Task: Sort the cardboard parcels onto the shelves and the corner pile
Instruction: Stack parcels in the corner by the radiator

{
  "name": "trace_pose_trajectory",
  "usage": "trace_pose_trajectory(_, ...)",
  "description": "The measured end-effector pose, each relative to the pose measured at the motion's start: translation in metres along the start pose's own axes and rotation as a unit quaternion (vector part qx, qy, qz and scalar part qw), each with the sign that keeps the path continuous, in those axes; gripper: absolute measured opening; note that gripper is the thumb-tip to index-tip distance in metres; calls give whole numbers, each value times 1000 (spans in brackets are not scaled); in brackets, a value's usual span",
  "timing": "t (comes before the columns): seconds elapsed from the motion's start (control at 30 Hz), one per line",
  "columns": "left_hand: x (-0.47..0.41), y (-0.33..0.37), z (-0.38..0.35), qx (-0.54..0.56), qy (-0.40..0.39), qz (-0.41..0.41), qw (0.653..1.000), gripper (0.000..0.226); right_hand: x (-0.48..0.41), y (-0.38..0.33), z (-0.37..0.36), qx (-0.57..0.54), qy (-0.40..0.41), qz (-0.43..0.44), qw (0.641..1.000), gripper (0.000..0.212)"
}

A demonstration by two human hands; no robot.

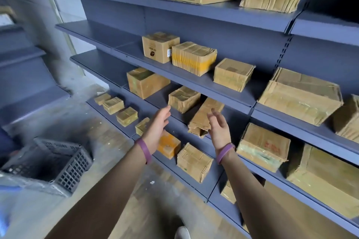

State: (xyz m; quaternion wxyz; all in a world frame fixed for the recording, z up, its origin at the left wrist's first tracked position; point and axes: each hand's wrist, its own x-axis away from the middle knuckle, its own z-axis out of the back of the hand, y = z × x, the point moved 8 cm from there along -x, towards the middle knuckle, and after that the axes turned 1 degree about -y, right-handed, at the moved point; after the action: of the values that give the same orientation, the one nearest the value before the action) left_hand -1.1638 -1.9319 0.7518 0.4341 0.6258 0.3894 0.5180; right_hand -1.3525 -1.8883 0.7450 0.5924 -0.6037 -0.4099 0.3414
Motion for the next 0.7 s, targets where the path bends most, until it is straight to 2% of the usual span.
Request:
trace_pose_trajectory(0.27,-100,44,44,4,34,-56,998,49,-108,-11,-79,-33,-38,20,999,42)
trace_pose_trajectory(0.6,-215,98,56,2,54,-55,997,44,-225,-29,-143,-40,-65,19,997,44)
trace_pose_trajectory(0.7,-238,101,70,6,64,-43,997,49,-241,-25,-162,-47,-78,12,996,43)
